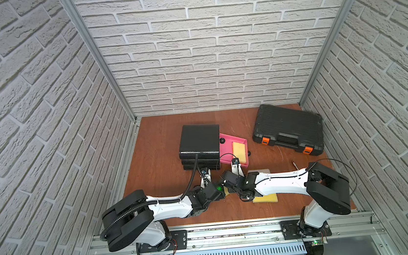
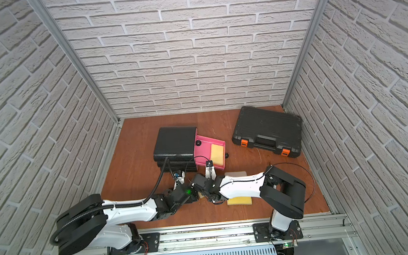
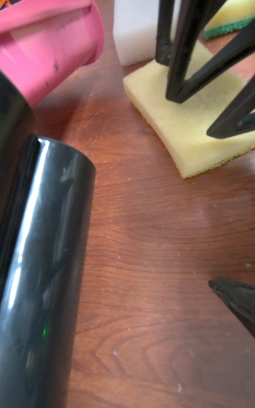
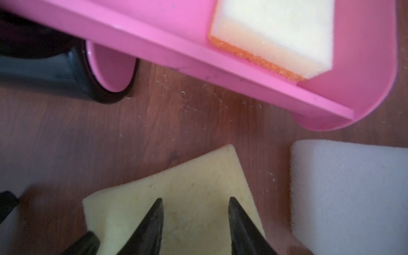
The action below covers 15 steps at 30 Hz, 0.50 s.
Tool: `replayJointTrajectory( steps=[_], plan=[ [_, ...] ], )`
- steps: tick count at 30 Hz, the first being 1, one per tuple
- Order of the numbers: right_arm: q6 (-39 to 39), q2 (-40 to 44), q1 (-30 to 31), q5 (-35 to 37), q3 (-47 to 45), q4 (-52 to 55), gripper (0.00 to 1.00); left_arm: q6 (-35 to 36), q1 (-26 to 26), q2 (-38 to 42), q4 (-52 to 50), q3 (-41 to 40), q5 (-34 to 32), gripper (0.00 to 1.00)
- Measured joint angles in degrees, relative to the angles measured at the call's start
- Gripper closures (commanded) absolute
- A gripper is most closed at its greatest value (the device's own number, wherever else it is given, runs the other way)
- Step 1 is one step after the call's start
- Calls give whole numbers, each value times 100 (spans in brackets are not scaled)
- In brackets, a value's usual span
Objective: Take the sponge out of the drawer
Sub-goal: Adjust the sponge at the center of the board.
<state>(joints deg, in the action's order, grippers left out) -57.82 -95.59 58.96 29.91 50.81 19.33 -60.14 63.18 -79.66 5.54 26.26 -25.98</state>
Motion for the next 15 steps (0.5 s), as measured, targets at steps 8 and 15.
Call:
replayJointTrajectory(
  steps=[8,15],
  plan=[
    [-232,0,-57,116,2,24,52,9,2,-205,-2,103,-120,2],
    [-356,284,-72,129,-192,37,52,59,2,-581,20,358,-321,2]
  ],
)
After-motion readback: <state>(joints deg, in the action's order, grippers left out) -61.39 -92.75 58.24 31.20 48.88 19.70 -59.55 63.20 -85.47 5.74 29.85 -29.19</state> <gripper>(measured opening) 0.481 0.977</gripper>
